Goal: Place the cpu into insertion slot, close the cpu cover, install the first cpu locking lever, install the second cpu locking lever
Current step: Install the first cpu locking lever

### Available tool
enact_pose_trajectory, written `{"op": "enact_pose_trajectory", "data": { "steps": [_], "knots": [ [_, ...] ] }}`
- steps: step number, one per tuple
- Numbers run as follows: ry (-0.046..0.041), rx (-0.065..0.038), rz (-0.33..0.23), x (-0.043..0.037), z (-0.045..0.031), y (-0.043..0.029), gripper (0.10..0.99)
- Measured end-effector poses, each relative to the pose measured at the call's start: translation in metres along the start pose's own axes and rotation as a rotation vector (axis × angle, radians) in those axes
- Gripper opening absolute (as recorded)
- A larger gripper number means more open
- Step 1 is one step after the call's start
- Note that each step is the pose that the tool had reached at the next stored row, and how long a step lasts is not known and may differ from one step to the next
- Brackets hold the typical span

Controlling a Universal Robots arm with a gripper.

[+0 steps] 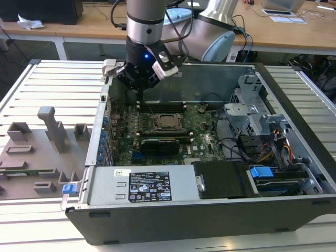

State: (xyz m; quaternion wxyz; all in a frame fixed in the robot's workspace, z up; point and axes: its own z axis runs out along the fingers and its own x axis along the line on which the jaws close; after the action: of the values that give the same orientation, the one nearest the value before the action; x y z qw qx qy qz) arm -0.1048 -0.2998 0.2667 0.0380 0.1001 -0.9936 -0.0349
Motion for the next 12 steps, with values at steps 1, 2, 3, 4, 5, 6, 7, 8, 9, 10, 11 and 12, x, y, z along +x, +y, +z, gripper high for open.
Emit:
{"op": "enact_pose_trajectory", "data": {
  "steps": [1, 2, 3, 4, 5, 6, 7, 8, 9, 10, 11, 12],
  "knots": [
    [0.0, 0.0, 0.0, -0.0008, 0.0012, 0.0, 0.106],
    [0.0001, 0.0, 0.0, -0.0016, 0.0023, 0.0, 0.106],
    [0.0001, 0.0, 0.0, -0.0022, 0.003, 0.0, 0.106],
    [0.0001, 0.0, 0.0, -0.0037, 0.0044, 0.0, 0.106],
    [-0.0001, 0.0, 0.0, -0.0048, 0.0054, 0.0, 0.106],
    [0.0001, 0.0, 0.0, -0.0066, 0.0067, -0.0002, 0.106],
    [0.0, 0.0, 0.0, -0.0077, 0.0072, -0.0004, 0.106],
    [0.0, 0.0, 0.0, -0.0087, 0.0074, -0.0006, 0.106],
    [0.0001, 0.0, 0.0, -0.0105, 0.0074, -0.001, 0.106],
    [0.0, 0.0, 0.0, -0.0121, 0.0074, -0.0013, 0.106],
    [0.0001, 0.0, 0.0, -0.0144, 0.0073, -0.0018, 0.106],
    [0.0, 0.0, 0.0, -0.016, 0.0073, -0.0021, 0.106]
  ]
}}
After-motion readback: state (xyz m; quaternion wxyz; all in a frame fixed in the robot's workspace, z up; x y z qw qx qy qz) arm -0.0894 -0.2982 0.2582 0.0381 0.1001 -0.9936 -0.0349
